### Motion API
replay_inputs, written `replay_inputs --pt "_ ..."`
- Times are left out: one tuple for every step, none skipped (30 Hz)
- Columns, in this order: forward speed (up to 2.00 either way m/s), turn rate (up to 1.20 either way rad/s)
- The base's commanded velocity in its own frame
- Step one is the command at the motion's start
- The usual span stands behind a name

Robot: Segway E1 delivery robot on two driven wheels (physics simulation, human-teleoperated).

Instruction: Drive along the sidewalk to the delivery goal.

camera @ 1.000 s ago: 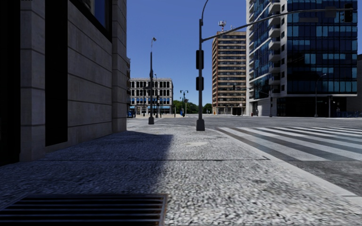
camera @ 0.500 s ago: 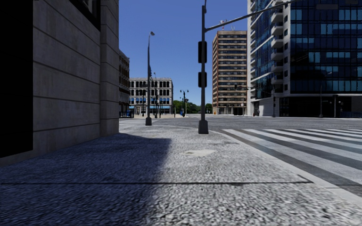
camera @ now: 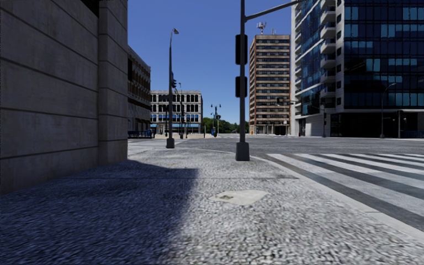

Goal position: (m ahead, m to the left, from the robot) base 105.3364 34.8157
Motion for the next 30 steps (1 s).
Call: replay_inputs --pt "2.0 0.0" --pt "2.0 0.0" --pt "2.0 0.0" --pt "2.0 0.0" --pt "2.0 0.0" --pt "2.0 0.0" --pt "2.0 0.0" --pt "2.0 0.0" --pt "2.0 0.0" --pt "2.0 0.0" --pt "2.0 0.0" --pt "2.0 0.0" --pt "2.0 0.0" --pt "2.0 0.0" --pt "2.0 0.0" --pt "2.0 0.0" --pt "2.0 0.0" --pt "2.0 0.0" --pt "2.0 0.0" --pt "2.0 0.0" --pt "2.0 0.02" --pt "2.0 0.08" --pt "2.0 0.08" --pt "2.0 0.14" --pt "2.0 0.17" --pt "2.0 0.17" --pt "2.0 0.17" --pt "2.0 0.17" --pt "2.0 0.17" --pt "2.0 0.17"
